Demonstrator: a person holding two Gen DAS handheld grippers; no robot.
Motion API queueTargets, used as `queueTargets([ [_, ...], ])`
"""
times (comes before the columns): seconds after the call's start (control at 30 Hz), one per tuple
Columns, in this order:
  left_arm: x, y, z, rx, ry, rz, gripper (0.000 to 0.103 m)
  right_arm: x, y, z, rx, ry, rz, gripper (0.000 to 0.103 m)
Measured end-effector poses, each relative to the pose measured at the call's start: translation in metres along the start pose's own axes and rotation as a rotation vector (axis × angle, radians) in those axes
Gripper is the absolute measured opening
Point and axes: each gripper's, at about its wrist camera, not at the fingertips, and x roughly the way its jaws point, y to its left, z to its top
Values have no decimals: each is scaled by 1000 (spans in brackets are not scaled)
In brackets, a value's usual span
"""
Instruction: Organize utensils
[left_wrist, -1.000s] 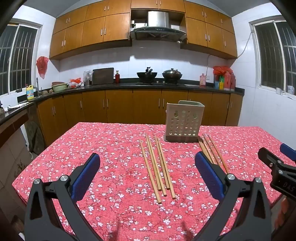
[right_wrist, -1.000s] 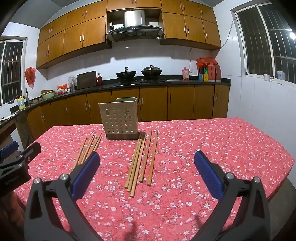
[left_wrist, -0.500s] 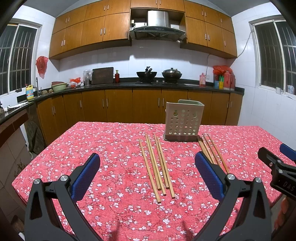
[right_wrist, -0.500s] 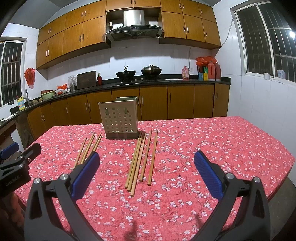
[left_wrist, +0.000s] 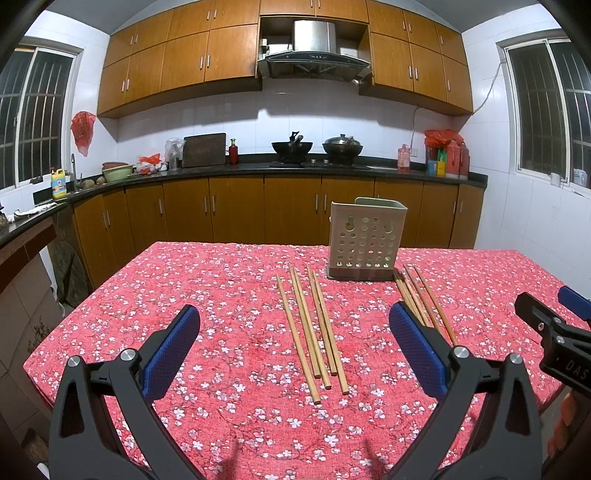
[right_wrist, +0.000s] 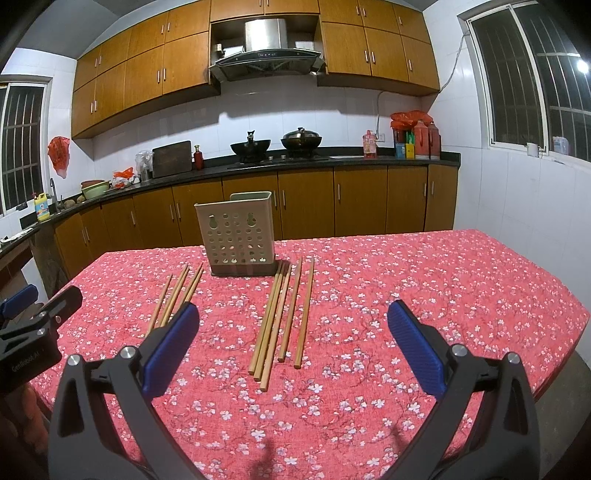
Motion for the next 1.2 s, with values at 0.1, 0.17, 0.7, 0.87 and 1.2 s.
queueTargets([
  [0.1, 0, 0, 0, 0, 0, 0, 101, 1, -2, 0, 1, 0, 0, 99],
  [0.17, 0, 1, 0, 0, 0, 0, 101, 1, -2, 1, 1, 0, 0, 99],
  [0.7, 1, 3, -2, 0, 2, 0, 101, 2, -2, -1, 6, 3, 2, 99],
  [0.87, 2, 4, -2, 0, 3, 1, 101, 1, -2, -1, 7, 3, 2, 99],
  [1.2, 2, 5, -3, 0, 3, 0, 101, 2, -2, 0, 8, 5, 2, 99],
])
